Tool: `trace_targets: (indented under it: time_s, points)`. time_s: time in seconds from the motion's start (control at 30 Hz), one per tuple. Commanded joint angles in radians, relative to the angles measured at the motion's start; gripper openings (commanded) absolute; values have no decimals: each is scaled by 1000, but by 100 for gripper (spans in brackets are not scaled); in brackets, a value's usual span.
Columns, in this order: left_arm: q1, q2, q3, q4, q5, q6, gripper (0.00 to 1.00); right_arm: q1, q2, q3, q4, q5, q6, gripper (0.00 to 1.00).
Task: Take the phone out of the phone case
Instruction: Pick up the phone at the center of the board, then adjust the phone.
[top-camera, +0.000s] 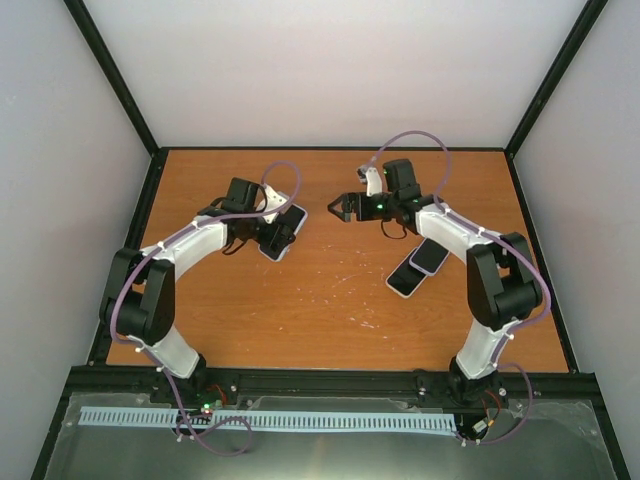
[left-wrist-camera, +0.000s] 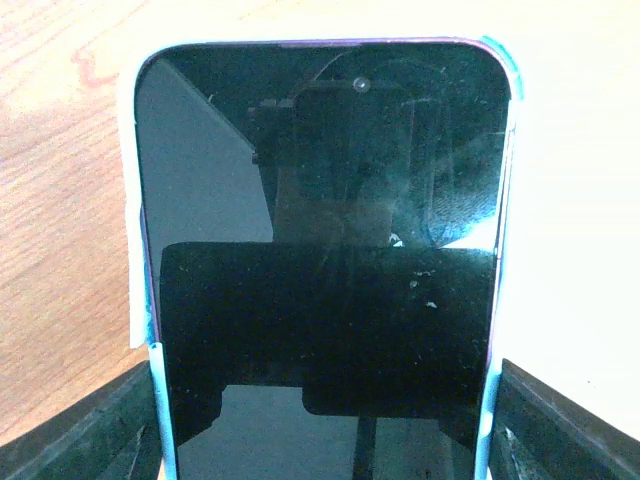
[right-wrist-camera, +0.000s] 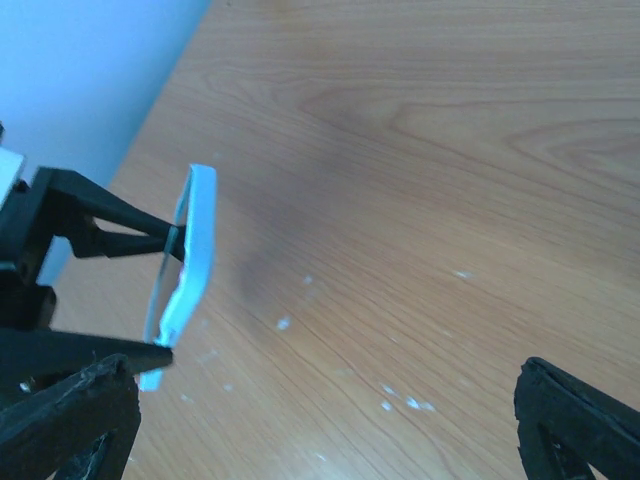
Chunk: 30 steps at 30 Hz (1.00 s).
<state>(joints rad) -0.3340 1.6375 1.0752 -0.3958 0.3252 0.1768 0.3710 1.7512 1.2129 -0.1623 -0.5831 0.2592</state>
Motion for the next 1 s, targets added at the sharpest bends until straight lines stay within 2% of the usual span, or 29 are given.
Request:
trace_targets:
  time_s: [0.0, 0.3, 0.6, 0.87, 0.97]
  points:
    - [-9, -41, 52, 45, 20, -26, 66, 36, 62, 86, 77, -95, 146, 100]
    - [-10, -51, 77, 45, 35, -55, 66, 112, 139, 125, 164, -168, 322, 99]
    - [-18, -30, 118, 58, 39, -72, 66, 146, 211, 182, 148, -72, 419, 82]
    - [-50, -11, 153, 58, 33, -63, 66, 155, 235, 181, 206, -78, 492, 71]
    - [-68, -11, 151, 57, 33, -67, 65, 155, 245, 188, 214, -81, 503, 63]
